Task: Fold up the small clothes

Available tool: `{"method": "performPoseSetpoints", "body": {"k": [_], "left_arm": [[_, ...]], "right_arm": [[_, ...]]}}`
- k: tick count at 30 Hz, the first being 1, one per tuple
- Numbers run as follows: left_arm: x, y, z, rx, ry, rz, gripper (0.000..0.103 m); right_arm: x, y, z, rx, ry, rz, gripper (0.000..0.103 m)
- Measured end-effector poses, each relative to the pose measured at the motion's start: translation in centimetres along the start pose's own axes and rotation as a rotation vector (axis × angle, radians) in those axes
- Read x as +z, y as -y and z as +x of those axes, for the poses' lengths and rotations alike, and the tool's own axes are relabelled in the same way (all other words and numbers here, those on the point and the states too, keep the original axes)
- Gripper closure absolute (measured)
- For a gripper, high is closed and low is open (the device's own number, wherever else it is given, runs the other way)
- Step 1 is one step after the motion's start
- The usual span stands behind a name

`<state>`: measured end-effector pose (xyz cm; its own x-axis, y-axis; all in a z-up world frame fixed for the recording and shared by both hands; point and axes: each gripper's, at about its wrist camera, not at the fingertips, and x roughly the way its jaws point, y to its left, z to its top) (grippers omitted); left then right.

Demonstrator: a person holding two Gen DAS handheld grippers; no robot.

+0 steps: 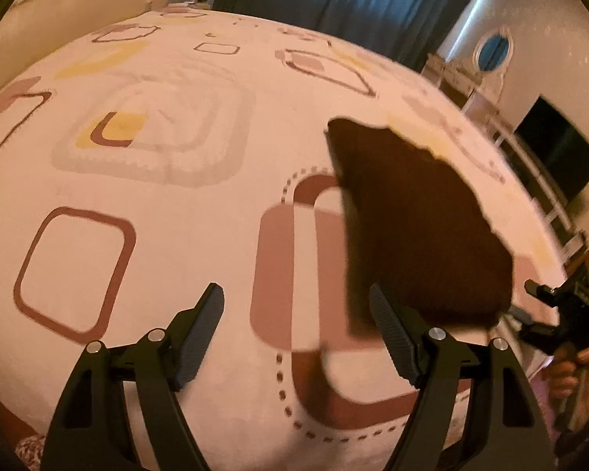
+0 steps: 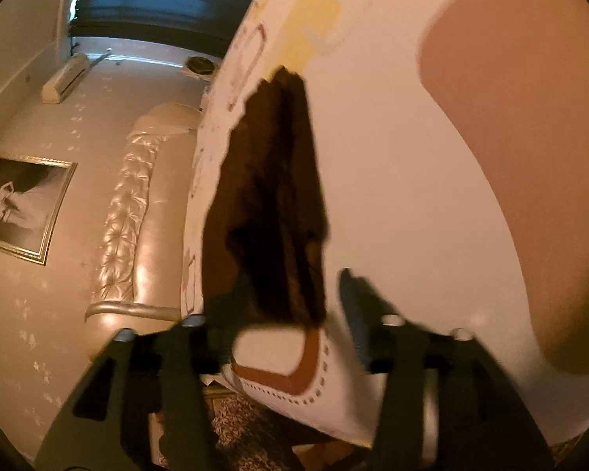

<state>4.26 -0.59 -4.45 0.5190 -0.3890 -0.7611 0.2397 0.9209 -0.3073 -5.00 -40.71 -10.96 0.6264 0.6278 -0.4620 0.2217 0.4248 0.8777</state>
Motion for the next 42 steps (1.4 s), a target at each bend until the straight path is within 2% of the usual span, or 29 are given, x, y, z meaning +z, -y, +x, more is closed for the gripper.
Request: {"method": "performPoseSetpoints", "body": {"k": [4,10,16,20,21,22,23,25,27,28,30,33,36,37,38,39,42], "left_arm": [[2.2,-0.1,1.9,-0.026,-0.014,-0.009,0.027],[6.7,0.9,7.6,-0.085,-0.083,0.009,0.027],[10.6,0.2,12.1,-0.156,-0.111,-0.067,0.027],[12.0,1.1,13.7,-0.135,-0.108,-0.028,0.027],[12.2,1.6,13.9,-0.120,-0.104,-0.006,0.030],[12.3,2.1,14.1,-0.098,-0.099,0.015,0.038],[12.3,2.7,14.4,-0.067,-0.094,0.044,0.043],[12.4,3.5,14.9,-0.027,-0.089,0.086,0.065],[12.6,4.1,15.1,-0.023,-0.092,0.100,0.080],[12.7,4.4,15.2,-0.014,-0.094,0.100,0.082],[13.2,5.2,15.5,0.040,-0.082,0.121,0.082],[13.3,5.7,16.0,0.076,-0.080,0.150,0.082],[13.2,5.2,15.4,0.034,-0.089,0.126,0.081],[13.1,5.2,15.2,0.023,-0.093,0.128,0.076],[12.6,5.0,14.6,0.004,-0.104,0.128,0.073],[12.0,4.7,14.0,-0.016,-0.115,0.121,0.066],[9.6,3.9,11.6,-0.070,-0.116,0.070,0.055]], "right_arm": [[2.8,-1.3,1.2,-0.043,0.015,-0.084,0.043],[8.3,-2.1,4.9,-0.103,0.040,-0.149,0.042],[12.8,-2.3,8.6,-0.050,0.033,-0.134,0.042],[14.6,-2.9,11.1,-0.034,0.000,-0.157,0.043],[14.8,-3.2,11.6,-0.040,-0.013,-0.170,0.053],[15.0,-3.5,12.1,-0.055,-0.031,-0.190,0.063],[15.0,-3.7,12.8,-0.073,-0.059,-0.212,0.084],[15.0,-4.0,13.5,-0.124,-0.071,-0.254,0.086],[15.4,-4.6,13.3,-0.147,-0.036,-0.288,0.088],[15.7,-4.8,13.0,-0.151,-0.014,-0.294,0.088],[16.0,-5.0,13.0,-0.162,0.005,-0.307,0.088],[16.2,-4.3,13.6,-0.170,-0.006,-0.284,0.088],[15.9,-3.8,12.8,-0.130,-0.027,-0.244,0.080],[15.7,-3.7,12.3,-0.125,-0.029,-0.233,0.078],[15.3,-3.5,11.6,-0.118,-0.028,-0.218,0.071],[15.0,-3.3,11.0,-0.107,-0.028,-0.203,0.063],[12.2,-2.6,8.3,-0.040,-0.050,-0.153,0.052]]}}
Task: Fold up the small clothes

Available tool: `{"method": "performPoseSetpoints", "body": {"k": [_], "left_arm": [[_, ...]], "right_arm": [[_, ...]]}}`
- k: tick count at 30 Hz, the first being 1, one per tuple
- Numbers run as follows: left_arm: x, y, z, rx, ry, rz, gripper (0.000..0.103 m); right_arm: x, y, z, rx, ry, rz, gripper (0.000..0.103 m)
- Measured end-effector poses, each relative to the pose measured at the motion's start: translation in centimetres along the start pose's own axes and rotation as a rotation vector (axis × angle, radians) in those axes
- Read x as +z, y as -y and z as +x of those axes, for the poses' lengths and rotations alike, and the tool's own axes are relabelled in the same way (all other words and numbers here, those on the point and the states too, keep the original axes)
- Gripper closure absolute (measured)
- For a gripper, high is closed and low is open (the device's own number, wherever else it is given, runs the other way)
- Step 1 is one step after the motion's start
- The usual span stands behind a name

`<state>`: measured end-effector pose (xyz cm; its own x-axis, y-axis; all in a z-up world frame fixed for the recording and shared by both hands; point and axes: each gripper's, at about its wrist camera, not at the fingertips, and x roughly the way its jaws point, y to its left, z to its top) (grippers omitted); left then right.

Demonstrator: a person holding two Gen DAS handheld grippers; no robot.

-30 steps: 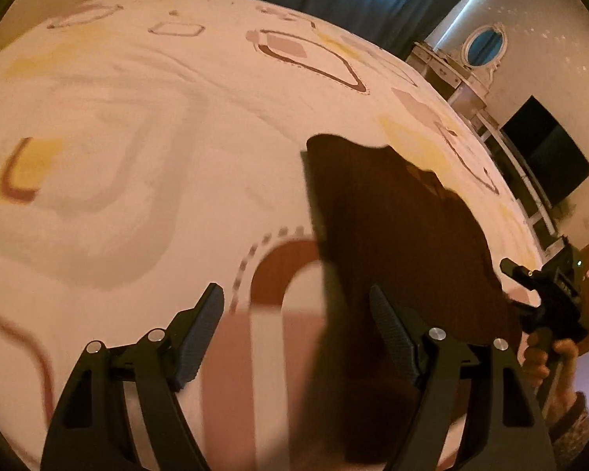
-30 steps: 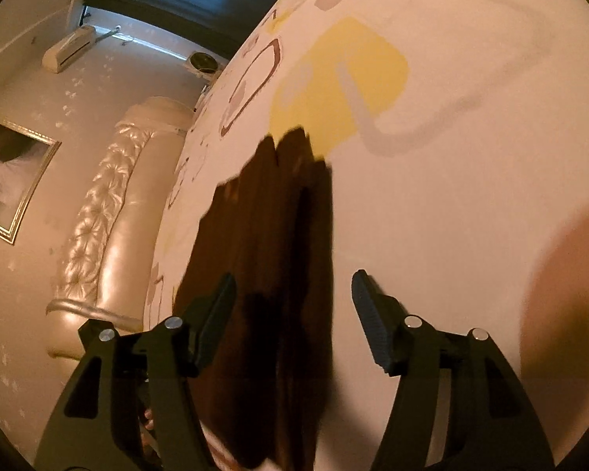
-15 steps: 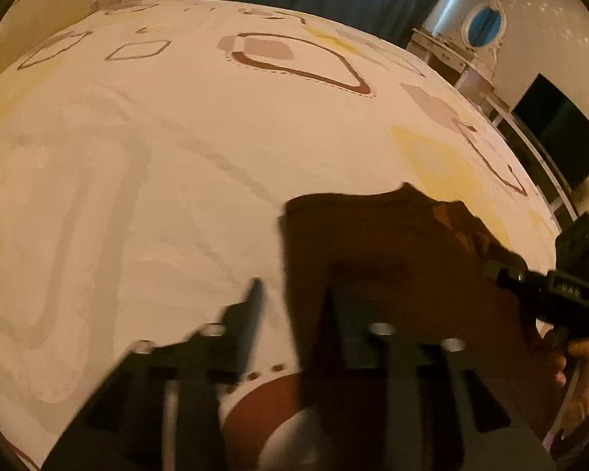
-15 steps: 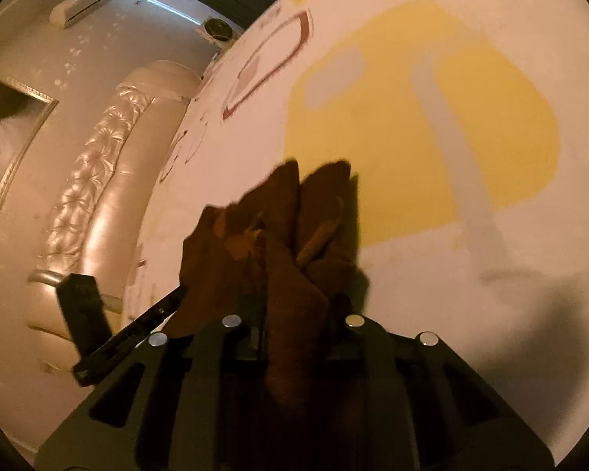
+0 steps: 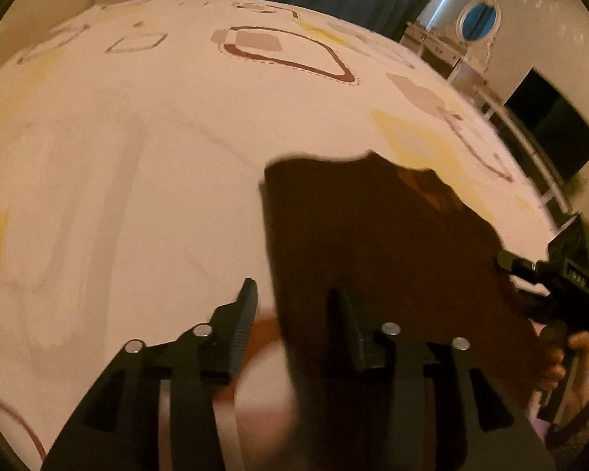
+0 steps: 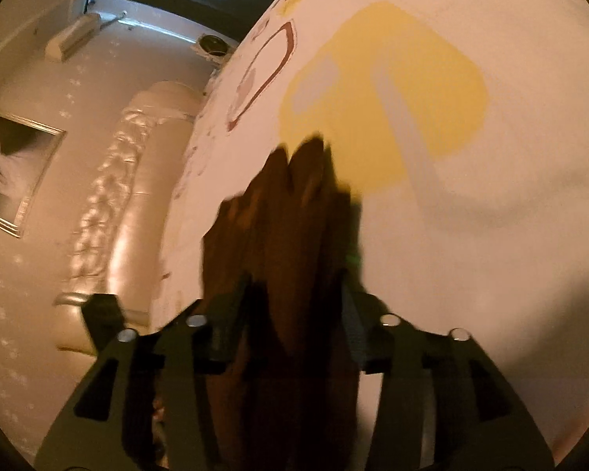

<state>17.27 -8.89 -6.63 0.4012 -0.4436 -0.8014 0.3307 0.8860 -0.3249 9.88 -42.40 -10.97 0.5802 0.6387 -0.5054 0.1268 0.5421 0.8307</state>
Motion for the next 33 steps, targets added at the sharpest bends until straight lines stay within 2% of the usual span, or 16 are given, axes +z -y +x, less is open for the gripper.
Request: {"method": "performPoseSetpoints", "body": {"k": [1,5,9,11,13,15,16,17,19,21,25,27,29,33], "left_arm": [[-1.0,-0.2,-0.9,-0.014,0.006,-0.026,0.049],[-4.2,-0.1,-3.9,-0.074,0.012,-0.088,0.047],[-6.9,0.8,-5.2,-0.048,0.033,-0.076,0.038],[-7.5,0.2,-5.2,-0.056,0.032,-0.137,0.036],[-7.7,-0.8,-4.8,-0.101,0.015,-0.233,0.035],[-7.8,-1.4,-4.4,-0.135,0.004,-0.309,0.035],[-7.9,-1.2,-4.4,-0.139,0.006,-0.317,0.035],[-7.9,-0.9,-4.4,-0.139,0.008,-0.313,0.035],[-7.8,-0.1,-4.2,-0.144,0.003,-0.296,0.056],[-7.8,0.9,-4.1,-0.134,-0.013,-0.272,0.068],[-7.9,2.9,-5.0,-0.039,0.007,-0.173,0.073],[-8.1,3.2,-4.8,-0.017,0.012,-0.140,0.073],[-8.3,3.0,-4.6,-0.018,0.010,-0.137,0.073],[-8.4,2.6,-4.7,-0.025,0.012,-0.132,0.072]], "right_arm": [[-1.0,-0.1,-0.6,0.008,-0.011,0.000,0.051],[-5.5,-0.7,-2.2,0.031,-0.074,-0.010,0.045],[-8.7,-1.4,-2.5,0.034,-0.113,-0.039,0.045],[-9.3,-2.0,-2.4,0.008,-0.103,-0.070,0.046],[-9.4,-2.3,-2.1,0.009,-0.103,-0.068,0.049],[-9.4,-2.5,-1.6,-0.008,-0.099,-0.073,0.060],[-9.6,-2.3,-1.5,-0.015,-0.100,-0.073,0.069],[-9.5,-2.1,-1.3,-0.015,-0.098,-0.066,0.075],[-9.6,-1.7,-1.4,-0.004,-0.091,-0.053,0.079],[-9.6,-1.6,-1.8,0.005,-0.084,-0.049,0.082],[-9.6,-2.1,-3.1,0.023,-0.051,-0.054,0.084],[-9.8,-2.0,-3.2,0.016,-0.053,-0.067,0.084],[-9.9,-1.2,-2.5,0.001,-0.063,-0.057,0.084],[-10.0,-0.1,-2.2,0.030,-0.053,-0.029,0.084]]}}
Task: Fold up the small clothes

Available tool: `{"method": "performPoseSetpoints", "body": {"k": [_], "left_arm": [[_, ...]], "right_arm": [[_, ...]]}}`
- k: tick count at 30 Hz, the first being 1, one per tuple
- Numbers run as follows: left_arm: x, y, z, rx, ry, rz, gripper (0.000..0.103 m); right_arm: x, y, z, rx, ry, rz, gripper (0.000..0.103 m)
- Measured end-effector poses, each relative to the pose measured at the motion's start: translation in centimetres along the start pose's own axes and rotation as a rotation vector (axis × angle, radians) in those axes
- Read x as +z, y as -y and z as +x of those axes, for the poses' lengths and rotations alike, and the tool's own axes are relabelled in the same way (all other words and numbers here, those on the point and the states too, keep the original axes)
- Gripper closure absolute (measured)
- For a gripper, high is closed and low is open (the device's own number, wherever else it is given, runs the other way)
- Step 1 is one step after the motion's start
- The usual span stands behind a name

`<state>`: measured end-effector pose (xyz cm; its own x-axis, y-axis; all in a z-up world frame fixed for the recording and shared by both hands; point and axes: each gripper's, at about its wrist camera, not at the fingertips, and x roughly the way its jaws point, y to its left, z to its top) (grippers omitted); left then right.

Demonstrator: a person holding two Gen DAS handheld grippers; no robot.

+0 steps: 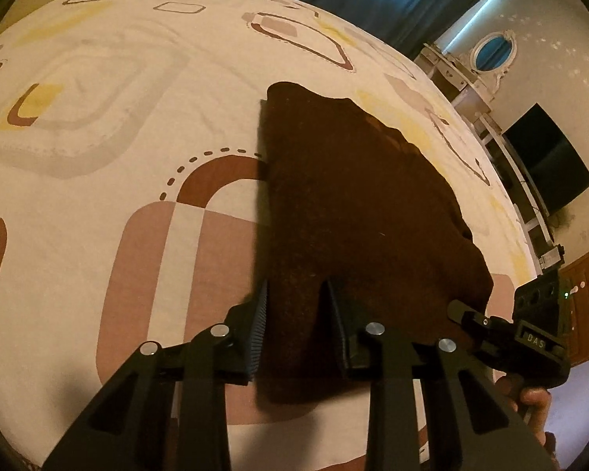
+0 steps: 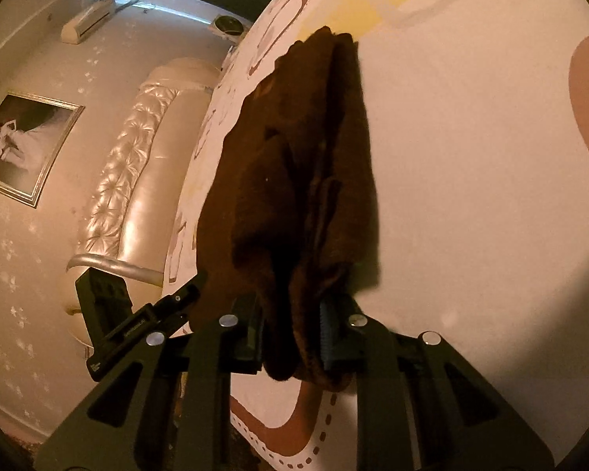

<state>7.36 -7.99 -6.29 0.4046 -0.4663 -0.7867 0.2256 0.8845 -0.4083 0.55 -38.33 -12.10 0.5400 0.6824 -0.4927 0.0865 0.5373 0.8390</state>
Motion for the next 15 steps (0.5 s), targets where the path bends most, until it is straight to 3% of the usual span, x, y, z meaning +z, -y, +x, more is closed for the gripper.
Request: {"method": "performPoseSetpoints", "body": {"k": [15], "left_arm": [[-0.6,0.6,-1.2,0.015,0.028,0.046,0.072]], "right_arm": [[-0.6,0.2,-1.1,-0.014,0.021,0.037,0.081]]}}
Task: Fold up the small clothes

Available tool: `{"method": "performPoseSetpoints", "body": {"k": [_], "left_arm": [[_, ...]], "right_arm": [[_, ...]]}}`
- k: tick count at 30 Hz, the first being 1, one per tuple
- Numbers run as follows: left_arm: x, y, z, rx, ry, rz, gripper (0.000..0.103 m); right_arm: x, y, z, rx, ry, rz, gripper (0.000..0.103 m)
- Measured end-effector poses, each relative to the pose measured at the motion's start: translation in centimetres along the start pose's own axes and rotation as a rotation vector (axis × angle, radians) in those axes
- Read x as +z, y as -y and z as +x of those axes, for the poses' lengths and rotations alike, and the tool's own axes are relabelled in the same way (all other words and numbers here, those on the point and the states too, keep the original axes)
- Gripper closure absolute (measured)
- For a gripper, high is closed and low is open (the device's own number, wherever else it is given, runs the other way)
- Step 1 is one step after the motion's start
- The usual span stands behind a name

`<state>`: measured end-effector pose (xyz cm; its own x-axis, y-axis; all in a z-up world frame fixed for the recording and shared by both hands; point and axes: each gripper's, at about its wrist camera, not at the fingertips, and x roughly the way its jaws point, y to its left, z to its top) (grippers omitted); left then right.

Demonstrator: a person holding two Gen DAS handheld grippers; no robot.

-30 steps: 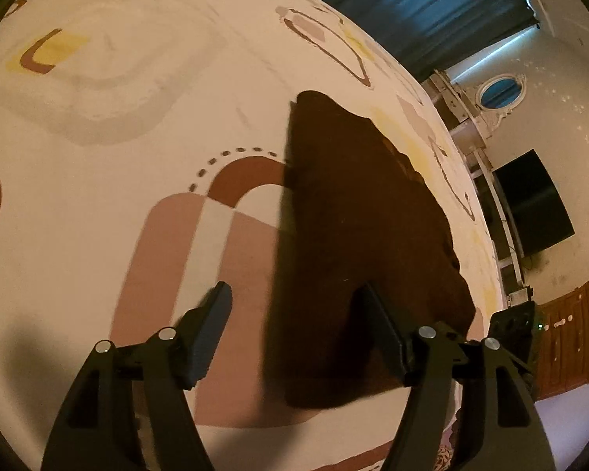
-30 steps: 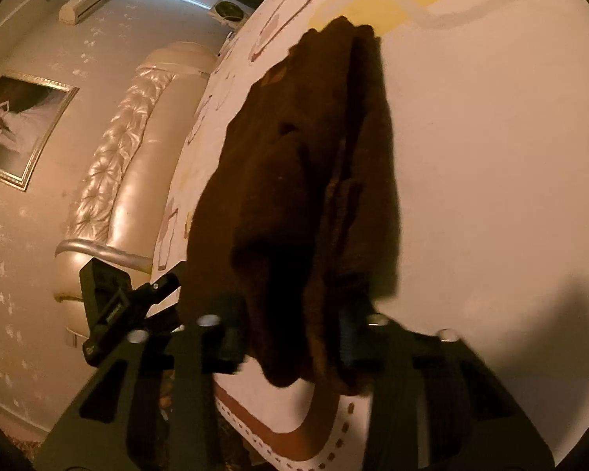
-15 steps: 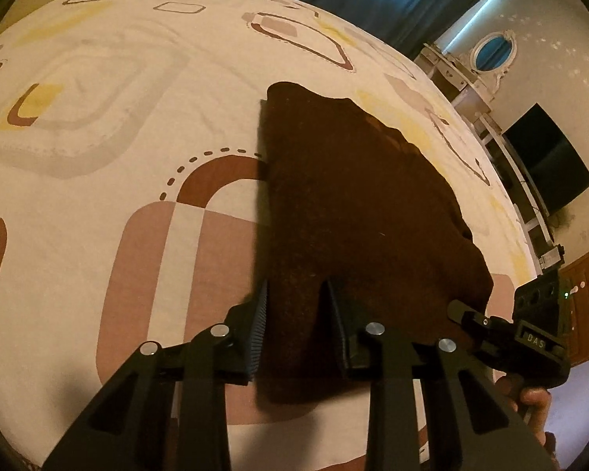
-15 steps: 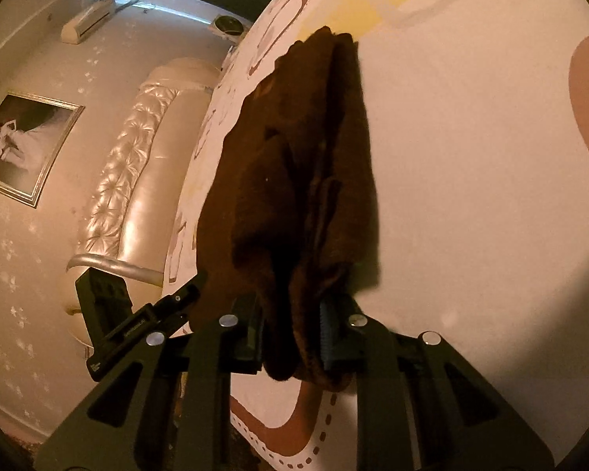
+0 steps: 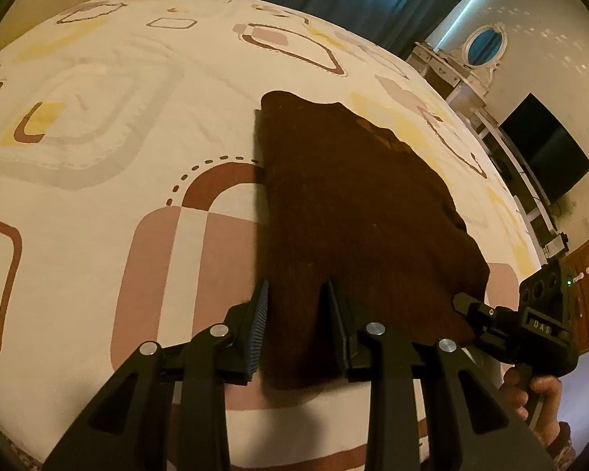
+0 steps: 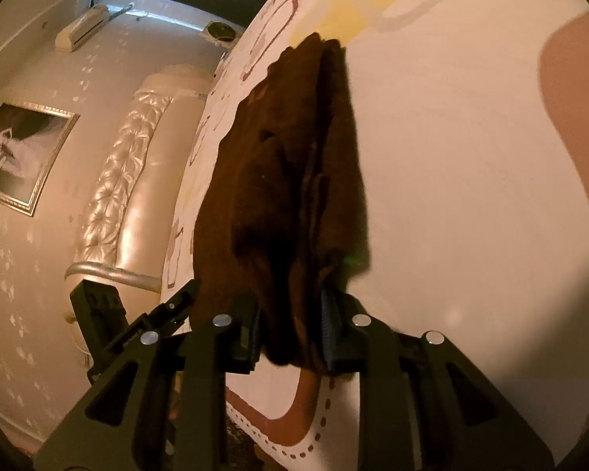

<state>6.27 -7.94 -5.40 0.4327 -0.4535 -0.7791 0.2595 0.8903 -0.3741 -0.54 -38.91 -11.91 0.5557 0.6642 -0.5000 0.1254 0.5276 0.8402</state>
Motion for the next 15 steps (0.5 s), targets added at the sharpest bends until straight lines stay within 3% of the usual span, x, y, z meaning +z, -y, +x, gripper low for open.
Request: {"method": "performPoseSetpoints", "body": {"k": [15], "left_arm": [[-3.5,1.2,-3.2,0.083,0.022,0.087,0.066]], "right_arm": [[-2.3,-0.1,-2.4,-0.088,0.024,0.025,0.075]]}}
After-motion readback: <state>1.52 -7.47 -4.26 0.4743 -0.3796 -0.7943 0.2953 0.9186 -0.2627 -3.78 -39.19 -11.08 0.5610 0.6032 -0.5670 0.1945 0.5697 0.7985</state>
